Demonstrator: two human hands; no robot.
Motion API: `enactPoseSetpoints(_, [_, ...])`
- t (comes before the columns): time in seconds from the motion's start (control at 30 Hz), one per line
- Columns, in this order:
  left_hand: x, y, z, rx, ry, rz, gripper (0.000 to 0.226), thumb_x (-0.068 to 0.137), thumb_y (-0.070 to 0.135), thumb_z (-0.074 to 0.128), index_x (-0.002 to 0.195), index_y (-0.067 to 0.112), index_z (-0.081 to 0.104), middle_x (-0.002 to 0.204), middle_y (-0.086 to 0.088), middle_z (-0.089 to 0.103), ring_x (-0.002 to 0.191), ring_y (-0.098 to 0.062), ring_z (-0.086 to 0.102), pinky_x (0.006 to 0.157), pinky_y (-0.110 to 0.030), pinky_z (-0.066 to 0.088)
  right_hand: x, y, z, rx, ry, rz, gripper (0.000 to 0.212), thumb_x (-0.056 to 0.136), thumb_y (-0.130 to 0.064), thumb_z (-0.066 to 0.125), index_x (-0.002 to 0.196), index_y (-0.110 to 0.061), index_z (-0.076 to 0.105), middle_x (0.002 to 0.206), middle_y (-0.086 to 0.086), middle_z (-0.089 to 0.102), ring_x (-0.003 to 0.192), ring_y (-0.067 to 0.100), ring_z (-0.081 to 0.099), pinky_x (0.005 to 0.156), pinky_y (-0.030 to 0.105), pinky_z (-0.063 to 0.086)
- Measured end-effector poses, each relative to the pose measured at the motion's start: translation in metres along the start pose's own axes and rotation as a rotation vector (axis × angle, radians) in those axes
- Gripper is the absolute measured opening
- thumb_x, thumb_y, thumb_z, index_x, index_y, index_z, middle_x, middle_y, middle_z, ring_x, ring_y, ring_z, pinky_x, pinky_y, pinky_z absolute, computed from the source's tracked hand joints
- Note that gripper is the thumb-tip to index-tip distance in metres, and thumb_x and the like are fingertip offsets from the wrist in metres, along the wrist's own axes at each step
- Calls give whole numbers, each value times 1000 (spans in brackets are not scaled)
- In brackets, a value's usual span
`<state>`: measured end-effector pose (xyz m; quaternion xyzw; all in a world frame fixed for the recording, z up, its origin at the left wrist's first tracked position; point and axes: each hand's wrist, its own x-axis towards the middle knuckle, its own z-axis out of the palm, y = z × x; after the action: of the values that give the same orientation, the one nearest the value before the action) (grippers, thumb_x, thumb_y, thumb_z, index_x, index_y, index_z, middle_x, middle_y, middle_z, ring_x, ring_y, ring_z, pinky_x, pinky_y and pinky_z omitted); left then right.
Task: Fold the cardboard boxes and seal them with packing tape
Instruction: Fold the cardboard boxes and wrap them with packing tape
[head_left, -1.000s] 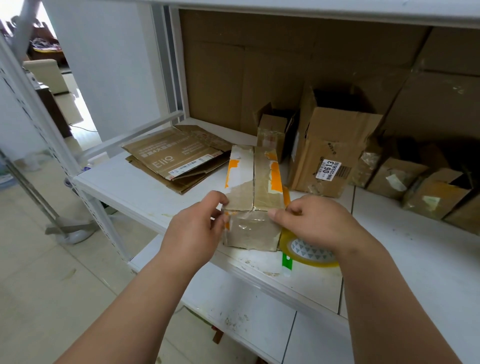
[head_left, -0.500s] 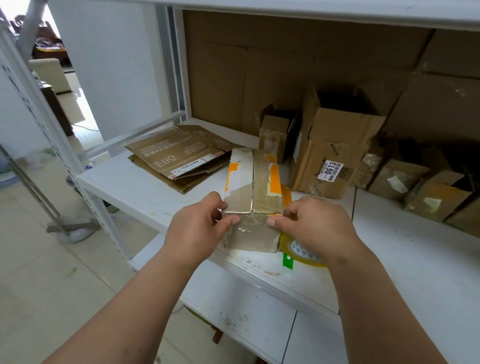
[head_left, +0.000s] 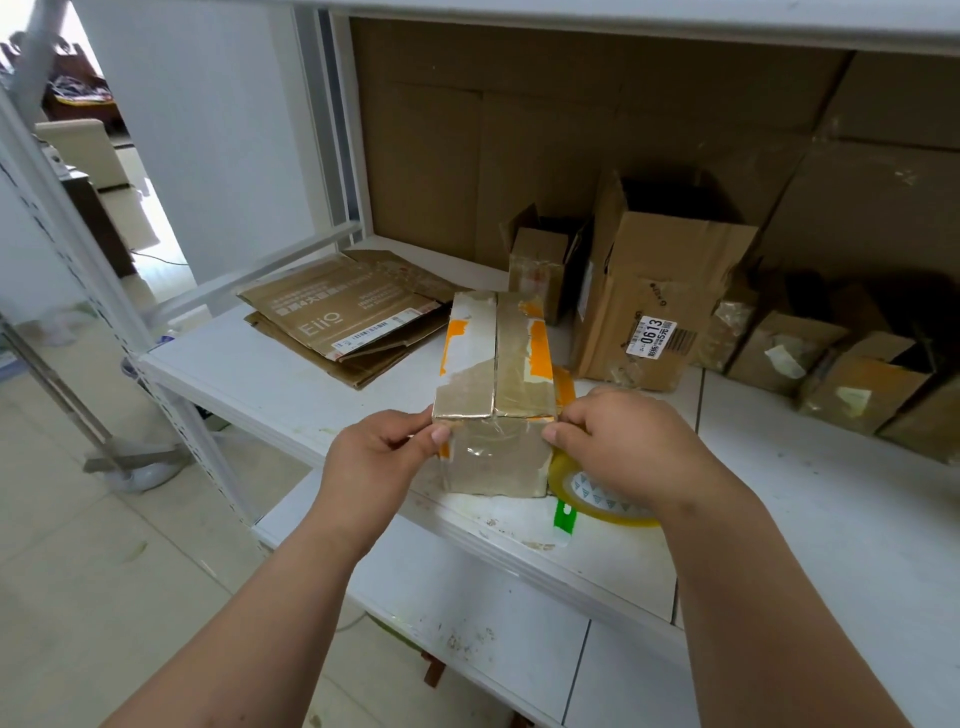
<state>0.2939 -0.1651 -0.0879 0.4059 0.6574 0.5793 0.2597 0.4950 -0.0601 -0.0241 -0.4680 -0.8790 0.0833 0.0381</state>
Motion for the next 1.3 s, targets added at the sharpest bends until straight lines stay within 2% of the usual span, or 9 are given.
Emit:
enactPoseSetpoints(0.13, [12,16,-2,69,49,85,22,90,28,70,85,49,76,91,13,74,94,-8,66,88,-36,52,-2,-4,-2,28,202,-5,31,100,-46,46,79,-30,63,83,-9,48,80,14,47,76,33,34])
enactPoseSetpoints(0.27, [27,26,-3,46,69,47,10,91,34,69,96,37,77,101,11,74,100,-16,67,94,-48,52,2,-13,-11,116,269,-19,28,99,-44,51,95,-27,73,94,-3,52,87,18,54,78,35,44])
enactPoseSetpoints(0.4, [37,32,4,197,72,46,44,68,73,65,91,36,61,89,13,66,81,-14,62,68,-33,50,3,-22,-12,139,287,-10,26,97,-45,54,94,-27,73,93,-4,51,86,17,54,71,32,42])
enactPoseSetpoints(0.63, [47,10,-4,441,114,125,55,68,67,74,103,29,56,87,13,58,77,-5,56,58,-27,38,5,-42,2,161,202,28,17,90,-37,59,89,-24,70,96,-1,50,85,20,56,69,30,43])
enactPoseSetpoints(0.83, [48,-6,-7,393,40,49,92,64,83,56,141,36,36,130,12,55,113,-9,56,83,-28,44,11,-53,12,462,51,93,42,71,-28,69,114,-31,70,114,-7,46,96,9,50,72,21,41])
enactPoseSetpoints(0.97, [57,1,-6,393,-77,30,143,45,91,66,158,26,6,161,13,6,147,-11,19,116,-34,28,11,-51,13,698,36,41,47,78,-17,71,123,-29,68,107,-16,52,87,-6,53,64,5,39])
enactPoseSetpoints(1.07, [66,-2,-8,344,-88,16,133,51,72,81,156,34,10,154,15,10,132,-3,28,105,-26,31,8,-52,19,940,51,54,43,77,-16,80,115,-33,67,98,-19,60,79,-12,57,70,7,44])
enactPoseSetpoints(1.13, [71,-6,-10,364,-62,53,117,57,64,85,152,34,25,145,11,22,123,-3,34,99,-24,32,6,-52,25,1070,55,137,40,76,-19,83,109,-34,63,105,-12,60,93,2,62,84,24,52])
enactPoseSetpoints(1.3, [84,-11,-17,398,11,140,101,49,71,72,140,35,45,128,17,31,113,-5,44,94,-23,40,1,-44,32,1107,-14,208,28,84,-31,76,107,-31,60,103,1,70,96,18,69,90,41,55])
